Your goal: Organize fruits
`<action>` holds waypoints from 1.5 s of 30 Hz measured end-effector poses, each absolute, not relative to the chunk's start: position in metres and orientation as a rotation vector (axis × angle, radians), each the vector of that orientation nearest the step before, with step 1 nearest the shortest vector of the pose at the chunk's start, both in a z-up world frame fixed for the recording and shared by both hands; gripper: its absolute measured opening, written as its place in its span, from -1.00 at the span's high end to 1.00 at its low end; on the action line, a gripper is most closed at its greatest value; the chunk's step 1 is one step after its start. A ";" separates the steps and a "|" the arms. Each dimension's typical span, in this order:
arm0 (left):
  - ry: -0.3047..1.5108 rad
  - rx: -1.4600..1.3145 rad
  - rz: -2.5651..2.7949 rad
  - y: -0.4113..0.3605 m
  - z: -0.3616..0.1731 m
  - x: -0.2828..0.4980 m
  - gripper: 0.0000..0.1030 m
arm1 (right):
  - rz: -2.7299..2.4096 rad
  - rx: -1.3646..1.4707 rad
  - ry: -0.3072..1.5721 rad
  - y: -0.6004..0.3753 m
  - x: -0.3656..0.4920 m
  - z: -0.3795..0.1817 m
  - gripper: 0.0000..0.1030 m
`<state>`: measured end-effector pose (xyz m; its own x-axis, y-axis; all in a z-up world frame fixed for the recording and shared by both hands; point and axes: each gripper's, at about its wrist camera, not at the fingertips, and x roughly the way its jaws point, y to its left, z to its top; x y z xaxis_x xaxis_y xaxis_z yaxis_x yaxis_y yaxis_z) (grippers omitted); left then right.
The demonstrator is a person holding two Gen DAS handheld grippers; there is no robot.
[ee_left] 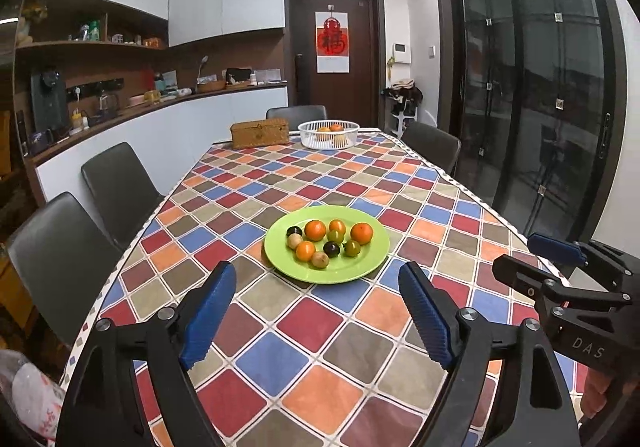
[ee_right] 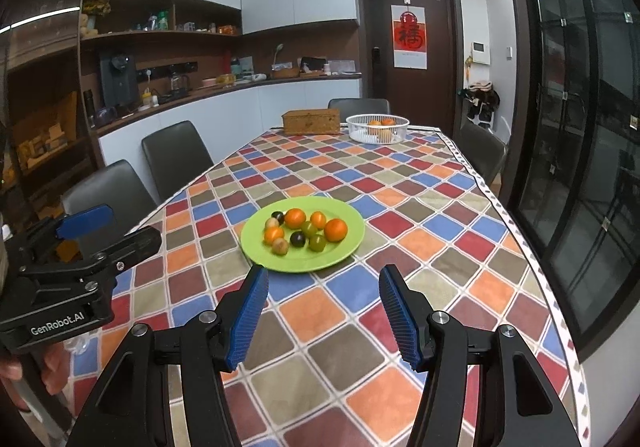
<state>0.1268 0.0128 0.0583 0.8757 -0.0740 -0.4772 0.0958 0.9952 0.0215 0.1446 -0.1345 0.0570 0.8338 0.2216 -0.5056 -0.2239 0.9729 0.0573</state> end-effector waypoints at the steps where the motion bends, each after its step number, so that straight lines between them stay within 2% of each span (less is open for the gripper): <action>1: 0.493 0.044 -0.088 0.012 0.059 0.124 -0.63 | 0.235 -0.004 0.534 -0.135 0.141 0.057 -0.14; 24: 0.462 0.036 -0.093 0.011 0.064 0.095 -0.67 | 0.226 -0.005 0.501 -0.138 0.106 0.065 -0.14; 45: 0.441 0.048 -0.076 0.010 0.064 0.082 -0.91 | 0.220 -0.005 0.498 -0.143 0.098 0.069 -0.14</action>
